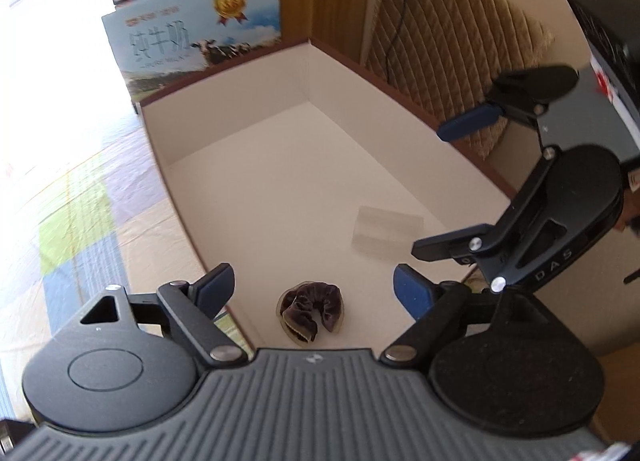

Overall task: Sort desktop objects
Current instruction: 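Open both grippers to drop the scrunchie and cup in the box, then move both tools back over the remaining items on the table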

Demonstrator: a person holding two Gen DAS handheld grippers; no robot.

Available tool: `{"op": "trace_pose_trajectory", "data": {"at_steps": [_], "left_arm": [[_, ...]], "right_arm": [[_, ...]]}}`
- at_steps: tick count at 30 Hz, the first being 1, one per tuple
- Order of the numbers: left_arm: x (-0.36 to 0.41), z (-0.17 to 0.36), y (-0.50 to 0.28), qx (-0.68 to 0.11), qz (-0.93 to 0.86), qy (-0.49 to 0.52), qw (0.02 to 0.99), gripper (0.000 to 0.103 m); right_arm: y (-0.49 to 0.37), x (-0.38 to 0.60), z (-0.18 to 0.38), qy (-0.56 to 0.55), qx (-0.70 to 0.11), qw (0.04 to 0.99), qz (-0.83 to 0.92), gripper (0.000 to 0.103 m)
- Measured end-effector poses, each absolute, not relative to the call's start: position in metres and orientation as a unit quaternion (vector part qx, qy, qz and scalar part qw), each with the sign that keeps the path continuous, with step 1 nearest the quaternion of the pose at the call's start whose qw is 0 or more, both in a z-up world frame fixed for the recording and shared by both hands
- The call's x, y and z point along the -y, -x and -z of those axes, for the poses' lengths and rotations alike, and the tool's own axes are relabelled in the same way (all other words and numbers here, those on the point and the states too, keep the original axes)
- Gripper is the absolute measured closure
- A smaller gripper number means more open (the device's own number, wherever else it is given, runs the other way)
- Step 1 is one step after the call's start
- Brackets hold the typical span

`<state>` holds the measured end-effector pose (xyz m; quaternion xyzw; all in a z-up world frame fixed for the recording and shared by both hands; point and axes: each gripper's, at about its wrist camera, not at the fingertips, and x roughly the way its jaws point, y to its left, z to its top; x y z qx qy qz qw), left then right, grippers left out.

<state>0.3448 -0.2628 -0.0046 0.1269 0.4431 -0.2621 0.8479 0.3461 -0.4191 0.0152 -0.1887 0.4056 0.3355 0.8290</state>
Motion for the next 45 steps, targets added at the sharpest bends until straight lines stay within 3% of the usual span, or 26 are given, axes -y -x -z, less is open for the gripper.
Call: {"op": "trace_pose_trajectory", "data": {"at_steps": [24, 45], "left_arm": [[0.138, -0.010, -0.231, -0.448, 0.120, -0.037, 0.885, 0.014], [0.033, 0.011, -0.202, -0.469, -0.007, 0.026, 0.883, 0.015]], "right_arm": [[-0.219, 0.356, -0.015, 0.063, -0.390, 0.832, -0.388, 0.002], [-0.213, 0.254, 0.023, 0.095, -0.397, 0.816, -0.409, 0.002]]}}
